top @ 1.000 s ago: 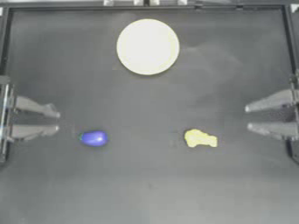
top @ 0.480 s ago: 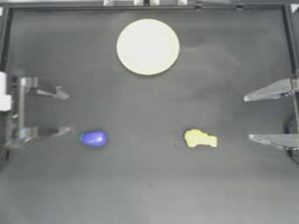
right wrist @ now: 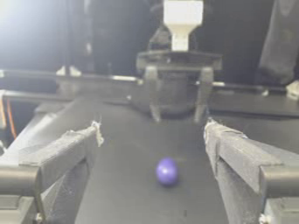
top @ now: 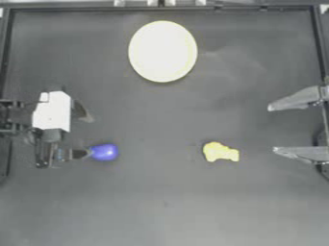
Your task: Put purple eggplant on plate
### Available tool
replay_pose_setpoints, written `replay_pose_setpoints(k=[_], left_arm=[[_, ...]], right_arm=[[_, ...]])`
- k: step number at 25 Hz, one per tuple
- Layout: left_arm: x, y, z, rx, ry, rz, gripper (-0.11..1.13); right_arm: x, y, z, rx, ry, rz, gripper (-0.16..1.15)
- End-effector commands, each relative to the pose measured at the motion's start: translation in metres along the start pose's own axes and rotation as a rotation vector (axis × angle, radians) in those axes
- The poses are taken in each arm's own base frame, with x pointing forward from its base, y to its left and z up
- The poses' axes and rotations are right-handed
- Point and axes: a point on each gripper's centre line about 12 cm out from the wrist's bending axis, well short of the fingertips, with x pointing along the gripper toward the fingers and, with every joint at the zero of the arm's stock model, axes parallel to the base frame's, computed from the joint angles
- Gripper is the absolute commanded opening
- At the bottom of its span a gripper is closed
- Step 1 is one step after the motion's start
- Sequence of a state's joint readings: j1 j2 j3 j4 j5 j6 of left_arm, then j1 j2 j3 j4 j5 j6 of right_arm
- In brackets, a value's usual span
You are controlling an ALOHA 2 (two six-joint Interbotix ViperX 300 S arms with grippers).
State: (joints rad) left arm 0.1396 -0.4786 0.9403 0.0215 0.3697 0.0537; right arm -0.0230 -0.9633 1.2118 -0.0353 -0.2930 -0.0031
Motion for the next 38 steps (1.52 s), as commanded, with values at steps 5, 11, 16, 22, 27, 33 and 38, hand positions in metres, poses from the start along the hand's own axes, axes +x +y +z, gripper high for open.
replay_pose_setpoints(k=[5,11,16,22,27,33,38], left_arm=[[0.024,-0.005,0.003,0.013,0.019,-0.014,1.03],[0.048,-0.009,-0.005,0.021,0.08,-0.024,1.03],[0.066,-0.01,-0.01,0.024,0.135,-0.03,1.03],[0.08,-0.015,-0.01,0.036,0.166,-0.04,1.03],[0.089,-0.02,-0.013,0.032,0.193,-0.052,1.03],[0.091,-0.024,-0.013,0.023,0.201,-0.062,0.86],[0.092,-0.025,-0.014,0.004,0.219,-0.067,0.4]], right_arm=[[0.007,0.0,0.008,0.008,-0.012,-0.001,1.0],[0.011,-0.001,0.011,0.004,-0.012,-0.001,1.0],[0.011,-0.001,0.01,0.009,-0.009,-0.001,1.0],[0.011,-0.001,0.01,0.015,-0.009,-0.004,1.0],[0.011,-0.001,0.01,0.016,-0.009,-0.004,1.0],[0.011,-0.001,0.01,0.019,-0.011,-0.005,1.0],[0.011,-0.001,0.01,0.021,-0.011,-0.005,1.0]])
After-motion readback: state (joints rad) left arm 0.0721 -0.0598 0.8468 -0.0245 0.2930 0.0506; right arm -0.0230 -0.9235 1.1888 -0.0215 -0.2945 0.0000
